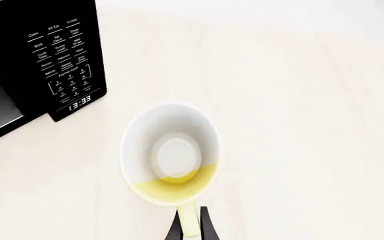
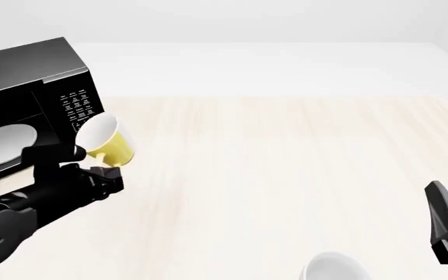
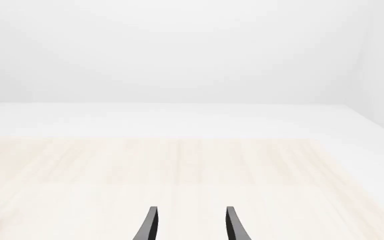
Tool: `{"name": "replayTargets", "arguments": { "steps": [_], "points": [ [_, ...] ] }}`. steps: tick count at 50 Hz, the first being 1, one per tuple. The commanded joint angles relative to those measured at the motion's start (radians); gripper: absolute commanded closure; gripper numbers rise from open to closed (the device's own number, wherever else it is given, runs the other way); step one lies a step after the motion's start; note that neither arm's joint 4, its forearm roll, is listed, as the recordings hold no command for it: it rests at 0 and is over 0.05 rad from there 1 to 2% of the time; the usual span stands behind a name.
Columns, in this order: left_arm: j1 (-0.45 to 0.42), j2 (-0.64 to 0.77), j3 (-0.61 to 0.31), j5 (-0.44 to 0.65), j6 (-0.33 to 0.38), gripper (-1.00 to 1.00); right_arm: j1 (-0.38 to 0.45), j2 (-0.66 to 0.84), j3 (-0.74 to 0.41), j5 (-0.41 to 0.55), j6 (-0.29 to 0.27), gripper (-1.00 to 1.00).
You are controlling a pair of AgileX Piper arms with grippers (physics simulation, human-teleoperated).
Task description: Put the yellow and white mug in the microwave and close it.
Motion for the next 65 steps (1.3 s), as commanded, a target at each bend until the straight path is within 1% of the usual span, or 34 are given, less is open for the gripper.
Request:
{"name": "replayTargets", "arguments": {
  "steps": [1,6,7,8,14,21,24,25,26,40,49,55,65],
  "points": [
    [0.135,-0.022,-0.005,-0.005,0.058,1.00,-0.001,-0.001,0.001,0.000,0.001,-1.00],
    [0.228,-0.019,-0.010,-0.015,0.103,1.00,-0.001,-0.001,0.001,0.000,0.001,-1.00],
    [0.255,0.012,-0.017,-0.017,0.092,1.00,-0.001,-0.001,0.001,0.000,0.001,-1.00],
    [0.302,0.037,-0.018,-0.037,0.119,1.00,-0.001,-0.001,0.001,0.000,0.001,-1.00],
    [0.390,0.047,-0.023,-0.052,0.160,1.00,-0.001,-0.001,0.001,0.000,0.001,-1.00],
    [0.444,0.066,-0.021,-0.065,0.183,1.00,-0.001,-0.001,0.001,0.000,0.001,-1.00],
    [0.497,0.100,-0.028,-0.064,0.186,1.00,-0.001,-0.001,0.001,0.000,0.001,-1.00],
    [0.522,0.094,-0.025,-0.076,0.206,1.00,-0.001,-0.001,0.001,0.000,0.001,-1.00],
    [0.540,0.110,-0.031,-0.073,0.200,1.00,-0.001,-0.001,0.001,0.000,0.001,-1.00],
    [0.618,0.146,-0.053,-0.091,0.226,1.00,-0.001,-0.001,0.001,0.000,0.001,-1.00],
    [0.631,0.213,-0.077,-0.111,0.226,1.00,-0.001,-0.001,0.001,0.000,0.001,-1.00],
    [0.655,0.248,-0.088,-0.131,0.242,1.00,-0.001,-0.001,0.001,0.000,0.001,-1.00],
    [0.675,0.324,-0.129,-0.145,0.248,1.00,-0.001,-0.001,0.001,0.000,0.001,-1.00]
  ]
}}
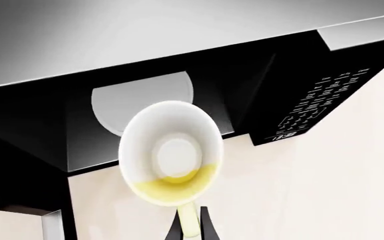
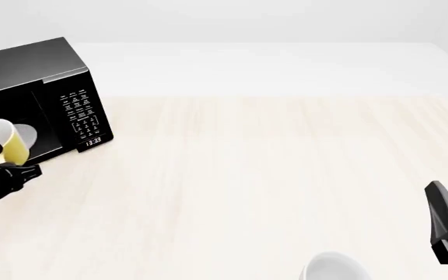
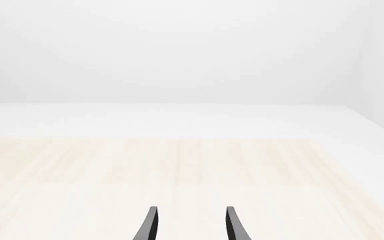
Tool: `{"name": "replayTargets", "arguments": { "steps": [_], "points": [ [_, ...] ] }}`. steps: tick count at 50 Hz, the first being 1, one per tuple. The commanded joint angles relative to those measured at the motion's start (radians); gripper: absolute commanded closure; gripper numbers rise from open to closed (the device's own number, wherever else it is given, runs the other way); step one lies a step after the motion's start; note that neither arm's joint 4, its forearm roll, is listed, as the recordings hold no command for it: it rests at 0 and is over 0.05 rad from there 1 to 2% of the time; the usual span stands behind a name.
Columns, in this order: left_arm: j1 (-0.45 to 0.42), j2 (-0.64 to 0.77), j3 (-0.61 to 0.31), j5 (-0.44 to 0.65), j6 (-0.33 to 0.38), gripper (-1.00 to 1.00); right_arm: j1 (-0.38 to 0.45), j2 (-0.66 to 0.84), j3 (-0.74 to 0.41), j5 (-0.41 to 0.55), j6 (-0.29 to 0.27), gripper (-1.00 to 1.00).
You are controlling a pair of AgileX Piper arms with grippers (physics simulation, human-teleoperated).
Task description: Put the yellow and white mug in the microwave and close it.
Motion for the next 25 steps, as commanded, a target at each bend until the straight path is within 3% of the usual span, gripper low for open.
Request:
{"name": "replayTargets", "arguments": {
  "steps": [1,25],
  "points": [
    [0.024,0.067,-0.040,-0.021,0.000,1.00,-0.001,-0.001,0.001,0.000,0.001,-1.00],
    [0.037,0.164,-0.162,0.009,-0.018,1.00,-0.001,-0.001,0.001,0.000,0.001,-1.00]
  ]
}}
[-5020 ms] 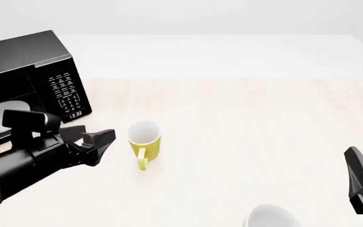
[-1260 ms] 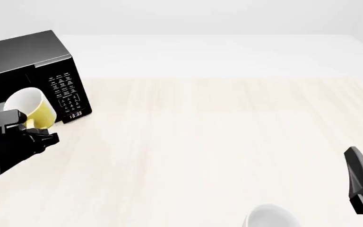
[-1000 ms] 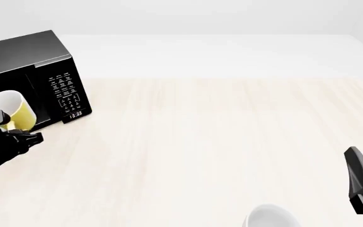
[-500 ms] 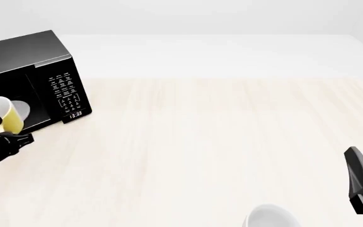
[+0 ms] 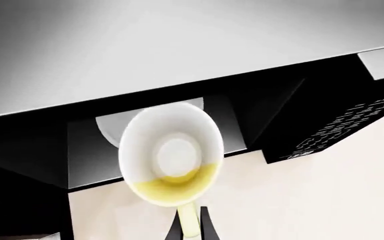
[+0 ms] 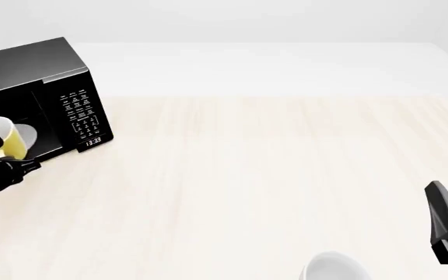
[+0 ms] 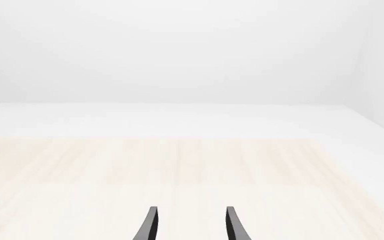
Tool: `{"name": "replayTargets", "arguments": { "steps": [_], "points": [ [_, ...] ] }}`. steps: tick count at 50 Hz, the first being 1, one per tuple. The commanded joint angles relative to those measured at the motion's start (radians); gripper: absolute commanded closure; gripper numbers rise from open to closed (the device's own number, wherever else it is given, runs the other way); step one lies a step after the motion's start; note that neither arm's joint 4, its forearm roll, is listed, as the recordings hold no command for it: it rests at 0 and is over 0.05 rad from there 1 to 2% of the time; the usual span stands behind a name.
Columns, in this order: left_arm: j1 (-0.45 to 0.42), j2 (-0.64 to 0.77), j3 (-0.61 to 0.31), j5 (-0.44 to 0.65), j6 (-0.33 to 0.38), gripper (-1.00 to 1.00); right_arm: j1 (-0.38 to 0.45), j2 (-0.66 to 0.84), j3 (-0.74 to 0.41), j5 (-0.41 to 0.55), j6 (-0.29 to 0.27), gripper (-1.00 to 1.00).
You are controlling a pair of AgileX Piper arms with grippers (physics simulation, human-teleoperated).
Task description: Put the yellow and white mug in the microwave and close it.
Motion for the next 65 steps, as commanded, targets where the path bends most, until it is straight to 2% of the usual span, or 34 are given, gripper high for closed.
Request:
{"name": "replayTargets", "arguments": {
  "steps": [1,44,65],
  "points": [
    [0.010,0.058,-0.069,0.010,-0.016,1.00,-0.001,-0.001,0.001,0.000,0.001,-1.00],
    [0.077,0.225,-0.352,0.096,-0.043,1.00,-0.001,-0.001,0.001,0.000,0.001,-1.00],
    [0.079,0.312,-0.382,0.082,-0.022,1.00,-0.001,-0.001,0.001,0.000,0.001,-1.00]
  ]
}}
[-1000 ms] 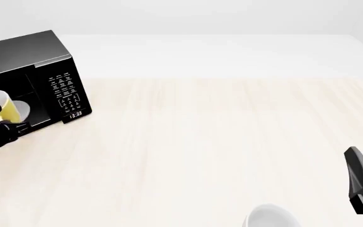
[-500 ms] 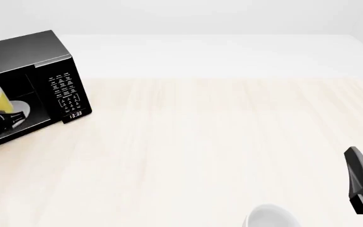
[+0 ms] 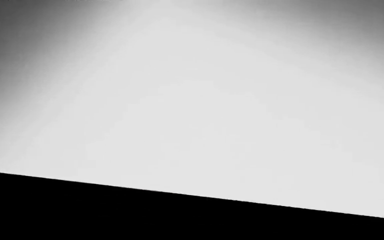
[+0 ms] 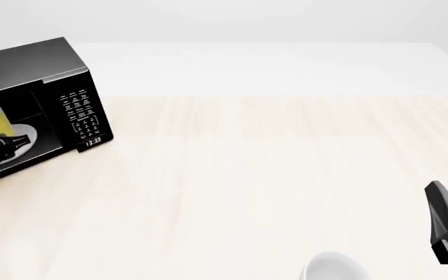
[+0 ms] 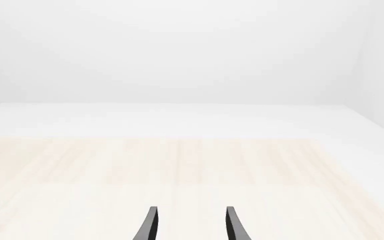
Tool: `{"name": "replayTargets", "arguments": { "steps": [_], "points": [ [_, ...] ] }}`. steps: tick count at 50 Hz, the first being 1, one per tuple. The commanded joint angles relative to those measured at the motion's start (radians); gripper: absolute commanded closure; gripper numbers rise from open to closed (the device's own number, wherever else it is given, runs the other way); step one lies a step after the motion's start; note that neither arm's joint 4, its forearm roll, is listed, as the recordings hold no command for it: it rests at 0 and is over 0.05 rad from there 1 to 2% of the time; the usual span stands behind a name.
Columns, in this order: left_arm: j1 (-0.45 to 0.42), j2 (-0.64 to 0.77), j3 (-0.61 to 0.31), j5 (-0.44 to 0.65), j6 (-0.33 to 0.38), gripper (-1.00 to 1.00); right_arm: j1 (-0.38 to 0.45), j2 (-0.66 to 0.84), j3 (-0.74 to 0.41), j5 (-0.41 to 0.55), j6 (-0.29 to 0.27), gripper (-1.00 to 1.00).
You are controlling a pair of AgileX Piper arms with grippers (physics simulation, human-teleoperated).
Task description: Put the yellow and white mug in the microwave and close it.
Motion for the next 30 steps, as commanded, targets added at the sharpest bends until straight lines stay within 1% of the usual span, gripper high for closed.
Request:
{"name": "replayTargets", "arguments": {
  "steps": [1,19,28,29,30],
  "points": [
    [0.003,0.046,-0.021,-0.006,0.004,1.00,-0.001,-0.001,0.001,0.000,0.001,-1.00],
    [0.001,0.082,-0.025,-0.011,0.024,1.00,-0.001,-0.001,0.001,0.000,0.001,-1.00],
    [0.017,0.092,-0.028,-0.004,0.030,1.00,-0.001,-0.001,0.001,0.000,0.001,-1.00],
    [0.017,0.092,-0.027,-0.005,0.033,-1.00,-0.001,-0.001,0.001,0.000,0.001,-1.00],
    [0.016,0.094,-0.029,-0.003,0.028,-1.00,-0.001,-0.001,0.001,0.000,0.001,-1.00]
  ]
}}
